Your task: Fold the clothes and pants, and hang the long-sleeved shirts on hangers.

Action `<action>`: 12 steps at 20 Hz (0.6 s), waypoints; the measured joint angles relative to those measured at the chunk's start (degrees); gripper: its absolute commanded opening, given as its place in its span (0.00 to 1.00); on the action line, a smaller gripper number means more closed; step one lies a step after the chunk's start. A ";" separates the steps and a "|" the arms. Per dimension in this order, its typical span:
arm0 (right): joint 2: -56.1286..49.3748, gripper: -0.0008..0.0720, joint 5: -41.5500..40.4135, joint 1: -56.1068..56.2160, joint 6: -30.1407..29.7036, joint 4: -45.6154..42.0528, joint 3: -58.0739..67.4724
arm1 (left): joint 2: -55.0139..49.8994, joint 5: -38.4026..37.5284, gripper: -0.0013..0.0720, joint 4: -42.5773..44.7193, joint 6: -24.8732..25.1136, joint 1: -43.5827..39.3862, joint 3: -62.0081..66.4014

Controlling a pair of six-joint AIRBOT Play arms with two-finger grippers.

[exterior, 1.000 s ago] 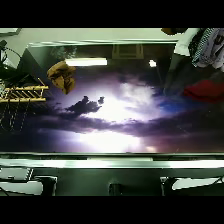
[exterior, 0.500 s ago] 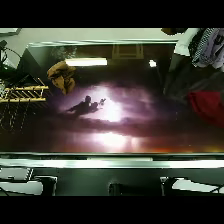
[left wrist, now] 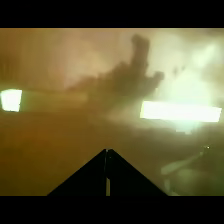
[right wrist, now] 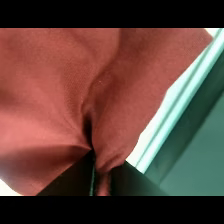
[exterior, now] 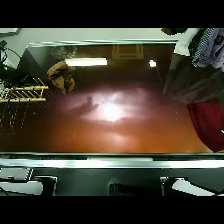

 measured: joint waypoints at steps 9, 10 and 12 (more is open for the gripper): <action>0.35 0.15 -2.43 0.00 -0.76 -5.18 -5.55 | 0.02 0.02 0.04 0.07 0.00 0.00 0.00; 0.35 0.19 -2.75 0.00 -0.59 -5.55 -5.73 | 0.02 0.04 0.04 0.07 0.00 0.00 0.00; 0.35 0.51 -3.89 0.00 0.59 -6.43 -5.95 | 0.02 0.13 0.04 0.07 0.00 0.00 0.00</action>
